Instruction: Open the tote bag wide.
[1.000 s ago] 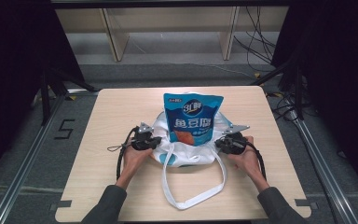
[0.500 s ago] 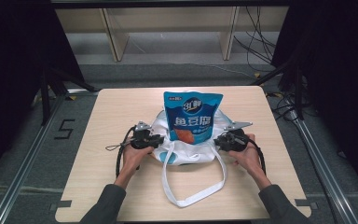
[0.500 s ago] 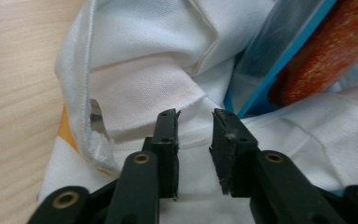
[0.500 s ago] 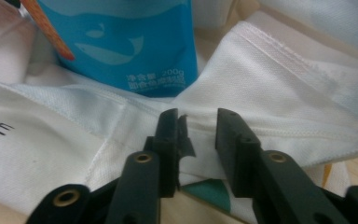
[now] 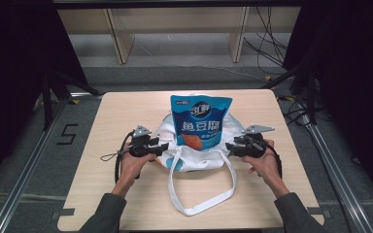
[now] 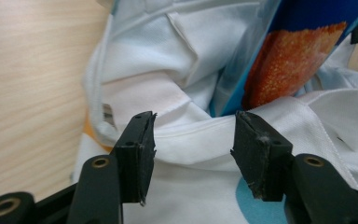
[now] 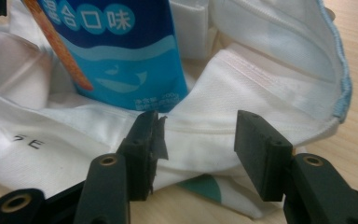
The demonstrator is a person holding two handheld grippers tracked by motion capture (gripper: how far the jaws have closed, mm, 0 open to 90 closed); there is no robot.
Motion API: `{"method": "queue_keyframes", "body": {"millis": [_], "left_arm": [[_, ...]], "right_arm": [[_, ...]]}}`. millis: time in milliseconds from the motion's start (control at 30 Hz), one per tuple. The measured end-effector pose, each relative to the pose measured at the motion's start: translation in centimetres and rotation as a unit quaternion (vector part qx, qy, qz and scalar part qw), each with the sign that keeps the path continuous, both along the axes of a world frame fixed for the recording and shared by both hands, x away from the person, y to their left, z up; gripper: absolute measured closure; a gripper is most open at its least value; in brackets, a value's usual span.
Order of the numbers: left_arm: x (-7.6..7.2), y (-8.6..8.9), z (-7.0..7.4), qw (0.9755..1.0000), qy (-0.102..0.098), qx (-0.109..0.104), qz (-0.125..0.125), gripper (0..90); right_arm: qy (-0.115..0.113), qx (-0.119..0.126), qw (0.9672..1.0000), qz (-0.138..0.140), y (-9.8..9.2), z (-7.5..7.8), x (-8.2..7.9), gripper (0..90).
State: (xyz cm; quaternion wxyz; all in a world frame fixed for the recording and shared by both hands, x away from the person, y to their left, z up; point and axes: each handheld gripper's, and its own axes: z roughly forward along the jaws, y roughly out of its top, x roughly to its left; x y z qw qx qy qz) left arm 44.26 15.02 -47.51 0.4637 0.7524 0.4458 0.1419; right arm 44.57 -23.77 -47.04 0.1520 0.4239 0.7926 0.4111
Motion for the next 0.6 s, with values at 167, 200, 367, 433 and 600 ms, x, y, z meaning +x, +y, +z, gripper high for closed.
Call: {"method": "queue_keyframes", "body": {"millis": [167, 200, 367, 433, 600], "left_arm": [[-0.6, 0.9, 0.7, 1.0000, 0.001, -0.005, 0.002, 46.0], [-0.9, 1.0, 0.8, 1.0000, 0.003, -0.005, 0.003, 46.0], [-1.6, 1.1, 1.3, 1.0000, 0.005, 0.000, -0.007, 41.8], [-2.0, 1.0, 1.4, 0.9997, -0.001, 0.014, -0.019, 40.1], [-2.5, 1.0, 1.4, 0.9999, 0.000, 0.010, -0.013, 37.9]], "right_arm": [[0.003, 0.024, 0.9997, -0.008, -0.9, 0.7, -0.6, 47.9], [0.003, 0.024, 0.9997, -0.008, -0.9, 0.7, -0.6, 47.9], [-0.003, 0.029, 0.9995, -0.008, -1.4, 1.2, -1.4, 46.9], [-0.002, 0.033, 0.9994, -0.010, -1.6, 1.3, -1.8, 45.6], [-0.002, 0.031, 0.9994, -0.012, -1.9, 1.3, -2.2, 44.1]]}}
